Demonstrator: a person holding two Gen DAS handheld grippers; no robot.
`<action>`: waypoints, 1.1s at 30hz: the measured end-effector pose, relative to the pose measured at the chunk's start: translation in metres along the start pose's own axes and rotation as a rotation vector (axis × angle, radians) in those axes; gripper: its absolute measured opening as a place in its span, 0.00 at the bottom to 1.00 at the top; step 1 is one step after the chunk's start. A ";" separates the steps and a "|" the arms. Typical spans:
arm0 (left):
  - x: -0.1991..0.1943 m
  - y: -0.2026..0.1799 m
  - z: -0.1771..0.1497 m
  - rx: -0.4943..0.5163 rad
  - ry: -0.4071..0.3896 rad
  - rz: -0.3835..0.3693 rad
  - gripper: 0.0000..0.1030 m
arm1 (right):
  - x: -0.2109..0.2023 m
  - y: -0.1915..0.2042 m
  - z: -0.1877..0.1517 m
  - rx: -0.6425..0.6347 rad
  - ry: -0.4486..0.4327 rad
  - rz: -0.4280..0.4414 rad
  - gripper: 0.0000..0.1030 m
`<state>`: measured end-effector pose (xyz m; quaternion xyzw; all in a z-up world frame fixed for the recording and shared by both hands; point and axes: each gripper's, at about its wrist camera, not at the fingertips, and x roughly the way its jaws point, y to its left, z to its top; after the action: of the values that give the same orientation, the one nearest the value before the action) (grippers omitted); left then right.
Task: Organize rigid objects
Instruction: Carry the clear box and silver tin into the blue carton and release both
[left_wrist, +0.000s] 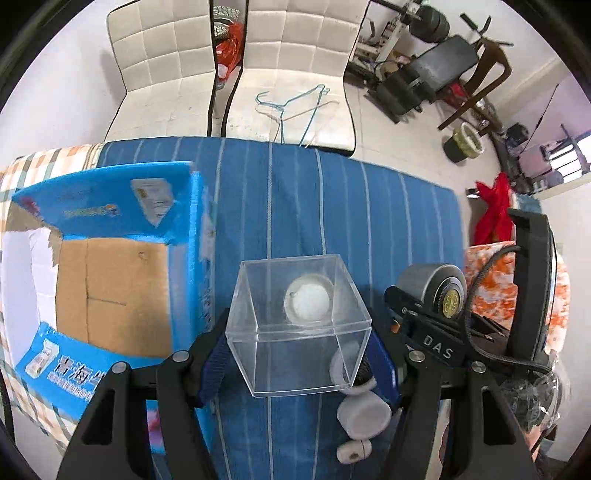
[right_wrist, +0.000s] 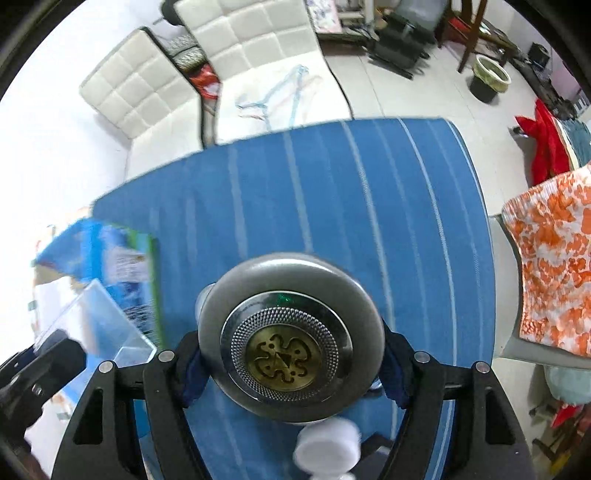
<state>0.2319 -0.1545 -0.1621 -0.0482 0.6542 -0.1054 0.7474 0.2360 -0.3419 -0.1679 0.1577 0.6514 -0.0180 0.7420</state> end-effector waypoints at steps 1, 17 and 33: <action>-0.007 0.004 0.000 -0.002 -0.005 -0.007 0.62 | -0.008 0.008 -0.004 -0.010 -0.008 0.010 0.74; -0.074 0.174 0.006 -0.050 -0.006 0.023 0.62 | 0.014 0.223 -0.052 -0.064 -0.033 0.118 0.74; 0.017 0.293 0.038 -0.155 0.144 0.005 0.62 | 0.163 0.281 -0.034 -0.071 0.044 -0.021 0.74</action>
<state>0.2996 0.1242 -0.2346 -0.0968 0.7125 -0.0558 0.6928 0.2934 -0.0376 -0.2704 0.1248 0.6693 0.0008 0.7324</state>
